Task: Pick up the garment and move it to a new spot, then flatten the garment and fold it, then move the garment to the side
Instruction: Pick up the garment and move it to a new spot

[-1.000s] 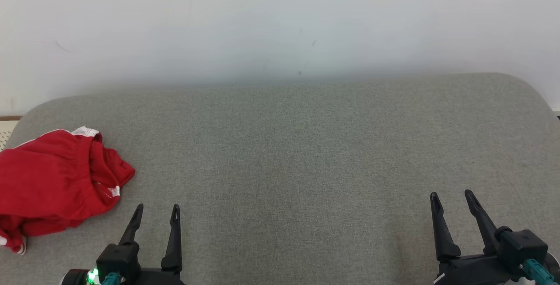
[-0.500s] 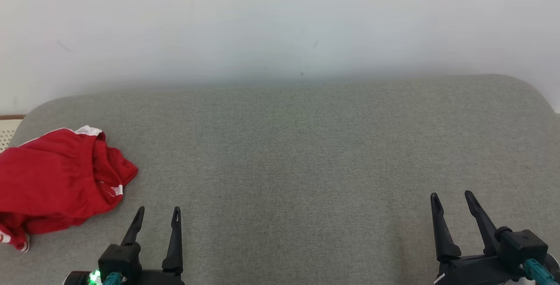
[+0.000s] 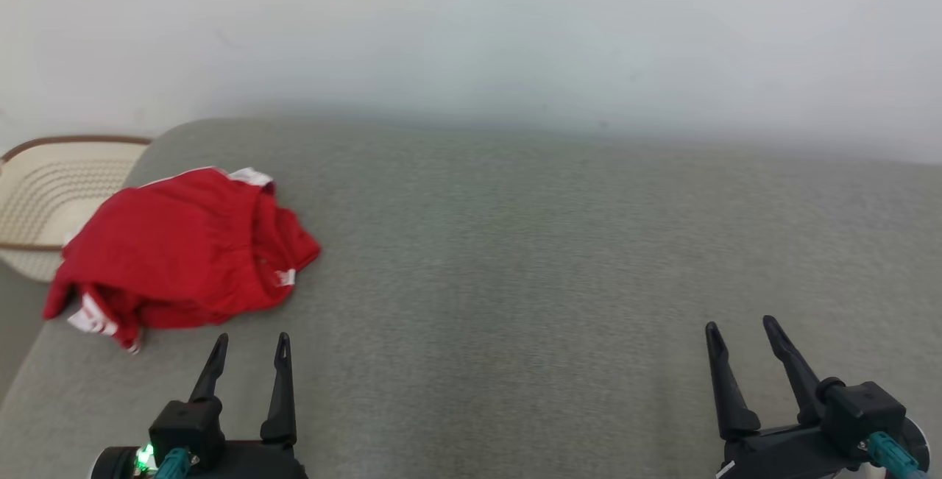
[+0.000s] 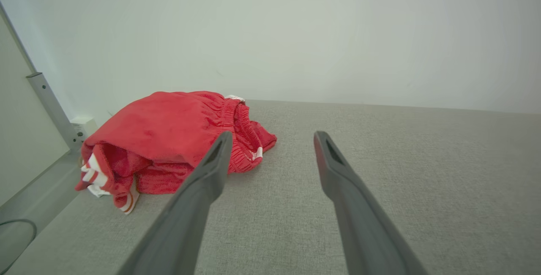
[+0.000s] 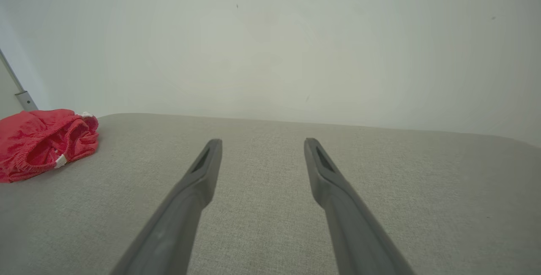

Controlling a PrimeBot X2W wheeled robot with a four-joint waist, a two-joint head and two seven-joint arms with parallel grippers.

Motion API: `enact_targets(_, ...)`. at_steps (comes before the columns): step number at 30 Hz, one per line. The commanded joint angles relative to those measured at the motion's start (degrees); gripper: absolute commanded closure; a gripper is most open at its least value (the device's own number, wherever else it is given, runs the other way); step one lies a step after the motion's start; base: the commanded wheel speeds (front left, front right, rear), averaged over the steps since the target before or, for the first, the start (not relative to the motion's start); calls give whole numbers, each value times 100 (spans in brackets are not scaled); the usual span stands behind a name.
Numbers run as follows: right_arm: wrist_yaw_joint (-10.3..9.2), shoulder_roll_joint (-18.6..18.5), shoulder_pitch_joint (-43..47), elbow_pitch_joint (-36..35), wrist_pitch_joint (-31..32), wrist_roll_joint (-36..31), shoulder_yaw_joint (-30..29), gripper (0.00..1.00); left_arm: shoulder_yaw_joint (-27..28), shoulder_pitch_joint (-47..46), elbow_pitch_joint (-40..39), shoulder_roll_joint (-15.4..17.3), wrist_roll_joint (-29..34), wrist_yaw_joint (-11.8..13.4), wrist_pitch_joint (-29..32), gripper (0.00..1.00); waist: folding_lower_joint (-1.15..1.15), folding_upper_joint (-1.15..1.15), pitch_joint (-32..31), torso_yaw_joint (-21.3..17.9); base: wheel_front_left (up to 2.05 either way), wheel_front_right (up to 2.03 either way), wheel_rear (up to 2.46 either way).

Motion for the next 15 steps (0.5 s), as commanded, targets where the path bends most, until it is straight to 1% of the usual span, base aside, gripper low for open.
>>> enact_targets(1,4,-35,-8,-31,12,26,68,0,31,22,-29,26,-86,37,-24,0,0,0,68,571,0,0,0)
enact_targets(8,4,-38,-35,-17,12,58,225,0,52,103,-43,50,-120,91,-14,0,0,0,102,1160,0,0,0)
enact_targets(15,4,-4,-57,36,2,65,271,0,16,121,-44,70,-133,111,9,0,0,0,115,1434,0,0,0)
